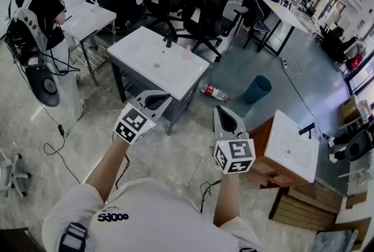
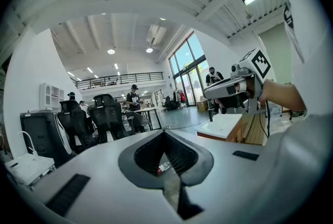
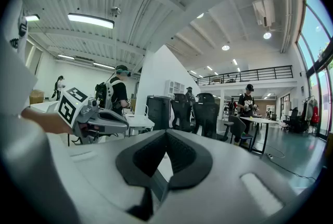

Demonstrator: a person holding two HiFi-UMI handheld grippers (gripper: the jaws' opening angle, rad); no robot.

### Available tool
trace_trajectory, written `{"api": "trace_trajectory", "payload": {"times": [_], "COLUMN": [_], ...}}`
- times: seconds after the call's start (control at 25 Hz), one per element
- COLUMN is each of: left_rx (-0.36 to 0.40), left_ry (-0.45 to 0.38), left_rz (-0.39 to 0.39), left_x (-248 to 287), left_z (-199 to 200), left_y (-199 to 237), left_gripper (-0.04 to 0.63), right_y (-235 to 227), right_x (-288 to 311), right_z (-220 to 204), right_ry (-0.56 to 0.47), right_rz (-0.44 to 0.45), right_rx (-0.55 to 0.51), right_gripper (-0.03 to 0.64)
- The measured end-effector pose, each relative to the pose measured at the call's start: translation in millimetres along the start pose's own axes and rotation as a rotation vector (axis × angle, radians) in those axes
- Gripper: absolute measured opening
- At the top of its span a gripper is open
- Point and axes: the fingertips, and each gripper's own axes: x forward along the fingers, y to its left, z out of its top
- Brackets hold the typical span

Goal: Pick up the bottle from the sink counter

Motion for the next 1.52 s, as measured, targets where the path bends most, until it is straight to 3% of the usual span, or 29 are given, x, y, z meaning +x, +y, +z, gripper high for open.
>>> {"api": "trace_trajectory", "payload": {"times": [0.44, 0.8, 1.12, 1.52], "left_rx": [-0.024, -0.066, -0.056, -0.030], "left_ry": [0.008, 0.032, 0.034, 0.024], "left_rz": [0.018, 0.023, 0.015, -0.054], "left_x": [19, 37, 92, 168], "left_z": [6, -15, -40, -36], "left_y": [-23, -31, 40, 163], "left_gripper": [0.005, 0.005, 0.005, 0.005], "right_y": [-31, -47, -79, -118], "right_x": [-16, -11, 66, 195], "right_z": [-13, -30, -46, -35], "right_ry": [0.000, 0.010, 0.050, 0.058], "right_rz": [0.004, 0.012, -0.054, -0.125], "right_rx": [0.036, 0.063, 0.077, 0.129], "right_gripper": [0.011, 0.011, 0.011, 0.011]}}
